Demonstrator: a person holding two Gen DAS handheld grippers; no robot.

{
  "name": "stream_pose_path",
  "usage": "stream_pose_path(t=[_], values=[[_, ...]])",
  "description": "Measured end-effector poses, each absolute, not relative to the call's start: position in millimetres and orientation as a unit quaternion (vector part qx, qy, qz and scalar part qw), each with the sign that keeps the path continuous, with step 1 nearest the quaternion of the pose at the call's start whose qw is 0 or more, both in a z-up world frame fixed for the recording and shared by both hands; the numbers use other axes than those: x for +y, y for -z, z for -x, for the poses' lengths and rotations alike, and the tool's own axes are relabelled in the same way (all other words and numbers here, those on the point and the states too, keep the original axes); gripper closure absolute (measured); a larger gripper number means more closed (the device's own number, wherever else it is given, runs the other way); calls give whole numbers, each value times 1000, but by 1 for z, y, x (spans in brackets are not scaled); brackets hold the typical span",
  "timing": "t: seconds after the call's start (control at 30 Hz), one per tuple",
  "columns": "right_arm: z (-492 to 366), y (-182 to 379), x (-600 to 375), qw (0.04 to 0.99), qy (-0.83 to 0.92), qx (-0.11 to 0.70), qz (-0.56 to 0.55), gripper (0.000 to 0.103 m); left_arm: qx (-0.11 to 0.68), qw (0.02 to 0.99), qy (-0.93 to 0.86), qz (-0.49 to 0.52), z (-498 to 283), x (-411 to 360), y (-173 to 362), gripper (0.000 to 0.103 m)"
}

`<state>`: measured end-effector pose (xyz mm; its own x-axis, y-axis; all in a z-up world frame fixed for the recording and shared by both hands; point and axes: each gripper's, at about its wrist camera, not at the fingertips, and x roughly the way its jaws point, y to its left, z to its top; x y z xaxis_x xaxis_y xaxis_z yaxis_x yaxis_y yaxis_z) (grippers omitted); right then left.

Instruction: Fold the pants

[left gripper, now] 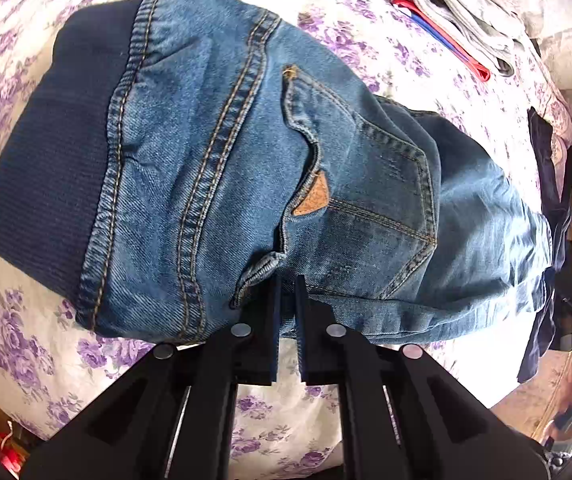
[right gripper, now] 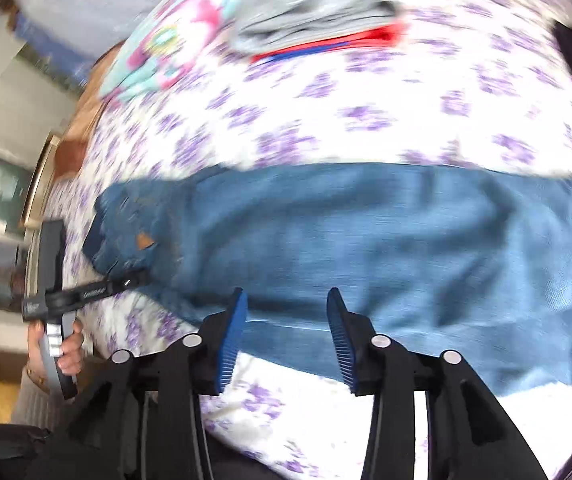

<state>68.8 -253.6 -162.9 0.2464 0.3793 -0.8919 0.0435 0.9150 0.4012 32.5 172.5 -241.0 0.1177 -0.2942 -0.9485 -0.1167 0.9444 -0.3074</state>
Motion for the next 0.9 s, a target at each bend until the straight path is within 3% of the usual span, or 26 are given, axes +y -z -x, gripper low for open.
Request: stream_pose_path(t=[0.2,0.47,0.5,0.53,0.57,0.9], values=[[-27,201,-429,737,80,531,-410,49,663,738,58,110,-37,160,238,96],[-42,247,-448,703,96,502,-495,49,667,730,66,138,-44,169,241,96],[-48,253,-447,702,102,499,-498,53,666,729,67,143,-44,171,242,96],[-51,256,-445,703,102,495,-501,68,666,728,68,146,-43,173,243,96],[-53,256,-443,703,98,494,-503,96,666,728,68,149,-42,173,244,96],[-2,162,-439,753,85,464,-458,96,665,723,91,161,-38,184,244,96]])
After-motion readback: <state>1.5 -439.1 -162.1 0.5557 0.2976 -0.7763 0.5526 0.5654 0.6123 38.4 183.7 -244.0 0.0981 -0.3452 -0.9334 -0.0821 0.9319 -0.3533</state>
